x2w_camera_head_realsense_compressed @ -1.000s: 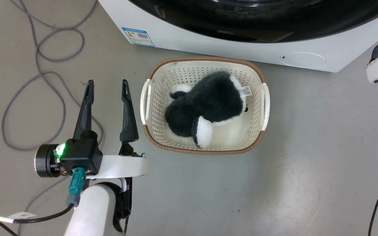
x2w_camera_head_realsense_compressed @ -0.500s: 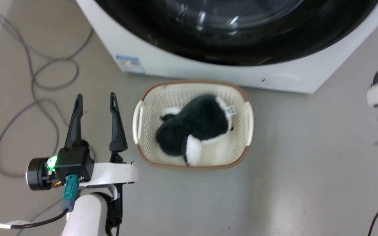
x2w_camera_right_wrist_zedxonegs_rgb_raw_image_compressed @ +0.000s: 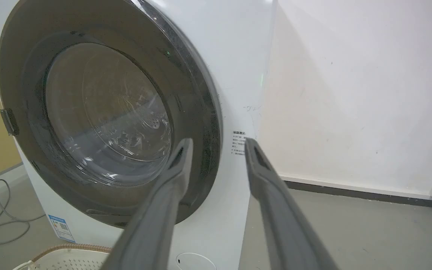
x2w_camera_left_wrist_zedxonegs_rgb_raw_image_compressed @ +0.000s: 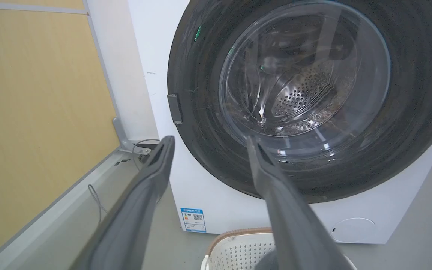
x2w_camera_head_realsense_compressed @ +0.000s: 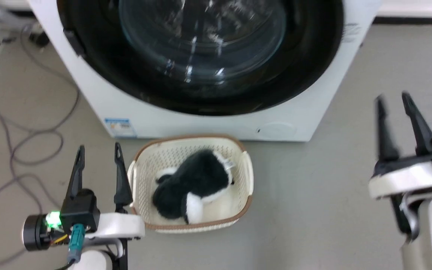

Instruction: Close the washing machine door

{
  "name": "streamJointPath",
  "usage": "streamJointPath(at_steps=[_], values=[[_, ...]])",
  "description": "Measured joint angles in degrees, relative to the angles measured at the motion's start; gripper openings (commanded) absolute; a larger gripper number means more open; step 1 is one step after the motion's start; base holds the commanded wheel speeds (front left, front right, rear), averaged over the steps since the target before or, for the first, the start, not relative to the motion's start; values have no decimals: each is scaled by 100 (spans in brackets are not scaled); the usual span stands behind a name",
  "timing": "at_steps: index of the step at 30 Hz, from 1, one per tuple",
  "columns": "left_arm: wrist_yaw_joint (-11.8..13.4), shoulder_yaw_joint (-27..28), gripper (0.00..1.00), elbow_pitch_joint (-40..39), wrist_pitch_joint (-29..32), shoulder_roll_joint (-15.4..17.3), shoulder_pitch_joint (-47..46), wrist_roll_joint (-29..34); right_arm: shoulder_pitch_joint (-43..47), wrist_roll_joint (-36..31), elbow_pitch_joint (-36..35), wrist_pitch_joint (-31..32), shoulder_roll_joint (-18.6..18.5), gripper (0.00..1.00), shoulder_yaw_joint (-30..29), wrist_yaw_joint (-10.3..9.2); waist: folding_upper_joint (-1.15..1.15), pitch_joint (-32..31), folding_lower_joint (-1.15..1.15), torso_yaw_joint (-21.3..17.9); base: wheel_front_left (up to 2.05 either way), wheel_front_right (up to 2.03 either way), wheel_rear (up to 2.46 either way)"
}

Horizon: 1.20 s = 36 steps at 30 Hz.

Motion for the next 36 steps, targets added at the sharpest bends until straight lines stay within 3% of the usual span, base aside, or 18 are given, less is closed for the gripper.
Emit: streamJointPath(at_steps=[9,20,21,36], values=[[151,86,100,75,0,40,542,55,1082,85,-293,0,237,100,257,0,0,-586,0,-283,0,0,0],[21,65,100,136,0,47,743,-57,1694,358,-371,0,263,100,250,0,0,-858,0,-316,0,0,0],[18,64,0,137,5,42,745,-66,1696,366,-370,1,263,0,250,0,0,-864,0,-313,0,0,0],[-63,67,0,123,123,26,745,-60,1694,356,-404,134,261,0,276,0,0,-890,0,-287,0,0,0]])
